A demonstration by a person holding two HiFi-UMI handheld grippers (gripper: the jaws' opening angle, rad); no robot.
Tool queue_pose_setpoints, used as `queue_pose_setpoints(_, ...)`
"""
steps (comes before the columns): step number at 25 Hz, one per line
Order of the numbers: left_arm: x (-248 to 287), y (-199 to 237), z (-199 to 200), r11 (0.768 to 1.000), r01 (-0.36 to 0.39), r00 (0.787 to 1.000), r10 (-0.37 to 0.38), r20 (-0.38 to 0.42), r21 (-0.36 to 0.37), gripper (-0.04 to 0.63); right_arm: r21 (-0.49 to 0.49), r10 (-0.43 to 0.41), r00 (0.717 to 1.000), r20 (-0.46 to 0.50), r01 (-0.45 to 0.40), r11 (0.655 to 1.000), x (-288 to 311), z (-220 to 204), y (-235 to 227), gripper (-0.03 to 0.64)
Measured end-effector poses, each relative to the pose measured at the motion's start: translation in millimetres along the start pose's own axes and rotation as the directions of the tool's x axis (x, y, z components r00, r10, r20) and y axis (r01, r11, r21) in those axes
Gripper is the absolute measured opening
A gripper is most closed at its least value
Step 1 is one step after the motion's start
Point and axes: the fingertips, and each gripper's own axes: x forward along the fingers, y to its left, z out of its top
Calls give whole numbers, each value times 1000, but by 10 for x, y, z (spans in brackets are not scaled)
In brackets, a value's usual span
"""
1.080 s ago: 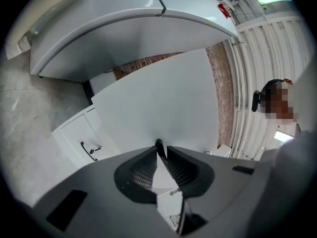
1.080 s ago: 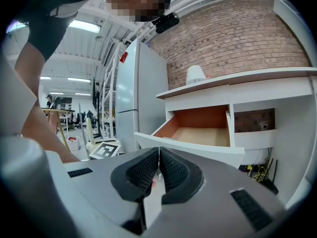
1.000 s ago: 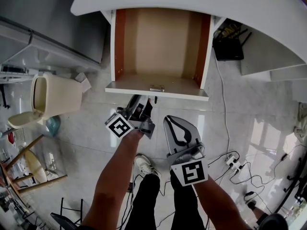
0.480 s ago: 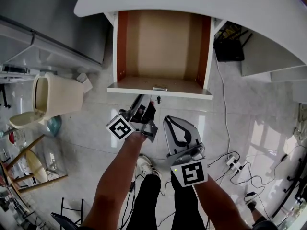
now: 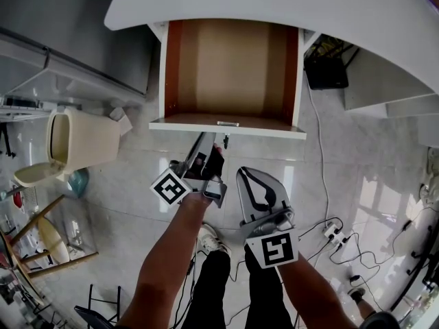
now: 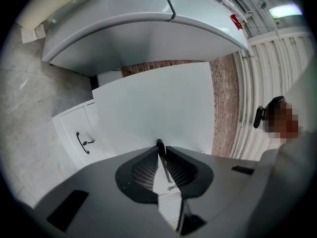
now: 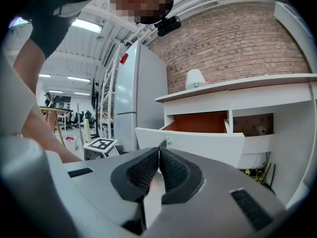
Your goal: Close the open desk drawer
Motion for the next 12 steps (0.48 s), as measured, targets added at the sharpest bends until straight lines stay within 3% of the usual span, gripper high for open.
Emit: queue_pose_setpoints(12, 83, -209, 81, 998, 9, 1000, -7, 28, -55, 51, 3, -29, 1000, 8, 29, 1000, -9, 68, -89, 28)
